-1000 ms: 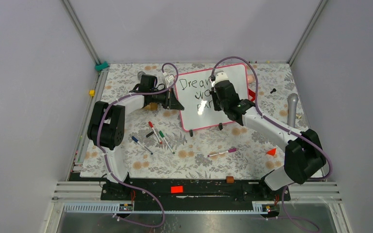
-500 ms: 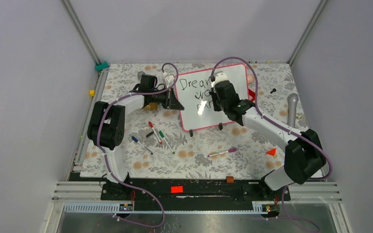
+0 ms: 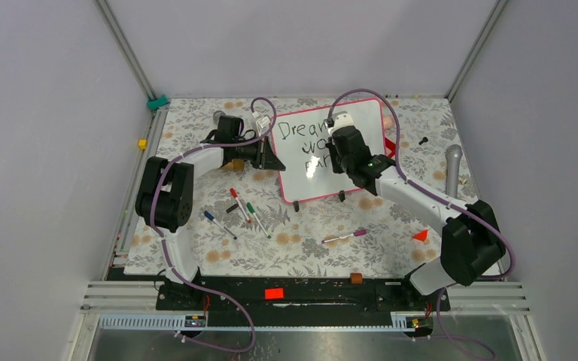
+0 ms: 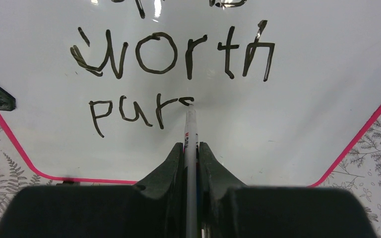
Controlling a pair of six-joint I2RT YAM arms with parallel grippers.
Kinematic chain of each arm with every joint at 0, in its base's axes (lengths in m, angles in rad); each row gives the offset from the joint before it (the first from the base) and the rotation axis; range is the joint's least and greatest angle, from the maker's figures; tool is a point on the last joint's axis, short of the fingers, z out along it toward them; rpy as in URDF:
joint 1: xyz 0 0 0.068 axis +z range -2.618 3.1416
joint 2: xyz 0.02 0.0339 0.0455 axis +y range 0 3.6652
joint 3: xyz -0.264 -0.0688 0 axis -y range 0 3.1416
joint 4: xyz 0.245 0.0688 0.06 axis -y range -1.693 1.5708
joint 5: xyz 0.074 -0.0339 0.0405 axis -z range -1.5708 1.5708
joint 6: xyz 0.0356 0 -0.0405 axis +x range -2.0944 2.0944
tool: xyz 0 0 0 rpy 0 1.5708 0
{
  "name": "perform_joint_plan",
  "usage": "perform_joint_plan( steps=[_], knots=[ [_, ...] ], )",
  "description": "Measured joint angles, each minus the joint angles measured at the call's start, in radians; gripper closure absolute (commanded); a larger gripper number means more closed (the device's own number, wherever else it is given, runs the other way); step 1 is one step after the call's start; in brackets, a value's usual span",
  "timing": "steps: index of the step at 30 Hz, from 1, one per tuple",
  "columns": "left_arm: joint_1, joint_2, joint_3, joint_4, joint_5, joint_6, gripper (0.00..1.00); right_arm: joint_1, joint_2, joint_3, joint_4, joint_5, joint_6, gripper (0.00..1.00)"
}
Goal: Write a sentence on the whiteboard
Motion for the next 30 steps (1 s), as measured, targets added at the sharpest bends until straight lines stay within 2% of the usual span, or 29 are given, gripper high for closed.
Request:
perform_joint_plan(
  steps=[20,30],
  knots=[
    [0.0,0.0,0.0,0.0,0.0,0.0,1.0,0.0,-0.007,-0.014,-0.023,0.03,0.0,1.0],
    [0.0,0.0,0.0,0.0,0.0,0.0,1.0,-0.001,-0.007,-0.015,-0.047,-0.027,0.024,1.0]
  ],
)
